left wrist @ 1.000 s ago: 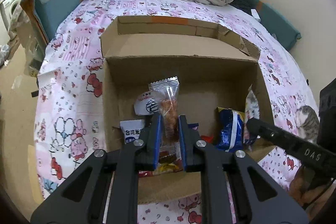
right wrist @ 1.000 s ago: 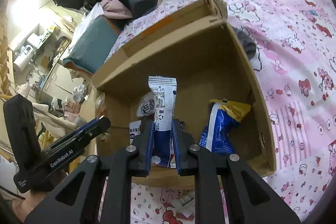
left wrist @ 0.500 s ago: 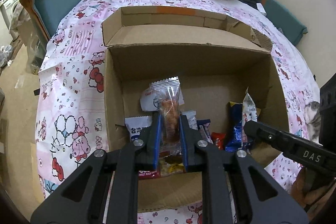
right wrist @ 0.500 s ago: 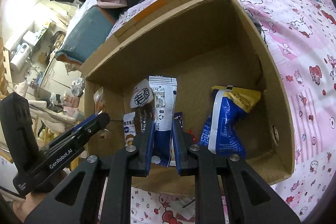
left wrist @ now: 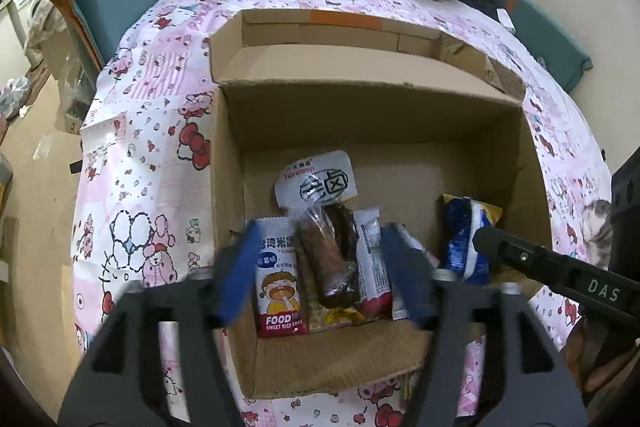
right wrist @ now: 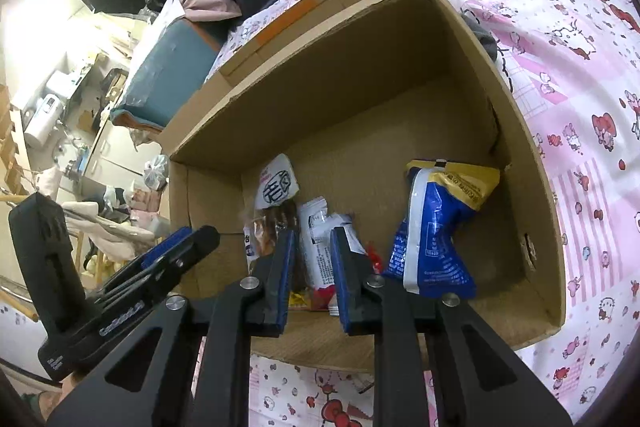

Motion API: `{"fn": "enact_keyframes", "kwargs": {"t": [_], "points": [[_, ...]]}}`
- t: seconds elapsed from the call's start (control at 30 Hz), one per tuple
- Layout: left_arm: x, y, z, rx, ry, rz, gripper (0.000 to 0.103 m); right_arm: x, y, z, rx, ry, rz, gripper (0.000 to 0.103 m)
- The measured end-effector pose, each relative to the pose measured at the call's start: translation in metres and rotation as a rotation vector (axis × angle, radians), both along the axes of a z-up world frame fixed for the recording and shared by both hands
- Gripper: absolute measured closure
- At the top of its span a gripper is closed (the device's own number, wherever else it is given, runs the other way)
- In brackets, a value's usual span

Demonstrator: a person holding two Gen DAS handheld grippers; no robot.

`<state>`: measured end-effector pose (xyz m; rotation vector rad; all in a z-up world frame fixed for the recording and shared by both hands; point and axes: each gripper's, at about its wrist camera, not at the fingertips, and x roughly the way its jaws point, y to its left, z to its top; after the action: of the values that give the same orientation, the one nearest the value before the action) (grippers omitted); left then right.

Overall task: Organize snacks
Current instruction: 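Open both grippers to drop the clear snack bag and white stick pack, then move both grippers back toward the last snacks beside the box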

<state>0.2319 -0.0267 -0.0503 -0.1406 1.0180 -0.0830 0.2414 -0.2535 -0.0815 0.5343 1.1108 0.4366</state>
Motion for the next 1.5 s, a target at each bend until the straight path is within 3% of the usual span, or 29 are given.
{"fn": "enact_keyframes", "kwargs": {"t": [0.03,0.07,0.13,0.3,0.4,0.53,0.6,0.67,1.07,1.23,1.5], "points": [[-0.001,0.001,0.002,0.005,-0.008,0.007,0.026,0.0,0.0,0.0,0.0,0.002,-0.002,0.069],[-0.002,0.001,0.004,0.009,-0.02,0.011,0.025,0.0,-0.001,0.001,0.001,0.004,-0.006,0.052],[-0.002,0.001,0.006,0.016,-0.034,0.01,0.025,-0.001,-0.004,0.001,0.007,-0.001,-0.028,0.03],[-0.005,0.003,0.008,0.02,-0.048,0.02,0.025,-0.002,-0.006,0.008,0.003,-0.013,-0.046,0.026],[-0.006,0.004,0.009,0.019,-0.052,0.02,0.025,-0.003,-0.006,0.013,-0.008,-0.021,-0.049,0.018],[-0.009,0.008,0.015,0.013,-0.072,0.043,0.023,-0.004,-0.006,0.019,-0.022,-0.035,-0.049,0.016],[-0.011,0.011,0.019,0.011,-0.083,0.056,0.012,-0.005,-0.006,0.02,-0.026,-0.035,-0.049,0.016],[-0.013,0.013,0.022,0.002,-0.091,0.064,0.008,-0.006,-0.007,0.02,-0.027,-0.033,-0.05,0.016],[-0.036,0.018,0.028,-0.016,-0.068,0.057,0.008,-0.029,-0.012,0.027,-0.038,-0.016,-0.064,0.016],[-0.047,0.016,0.024,0.056,-0.038,0.046,0.008,-0.042,-0.016,0.027,-0.05,0.001,-0.069,0.016],[-0.072,0.017,0.018,0.04,-0.009,0.044,0.008,-0.068,-0.024,0.019,-0.051,0.044,-0.083,0.016]]}}
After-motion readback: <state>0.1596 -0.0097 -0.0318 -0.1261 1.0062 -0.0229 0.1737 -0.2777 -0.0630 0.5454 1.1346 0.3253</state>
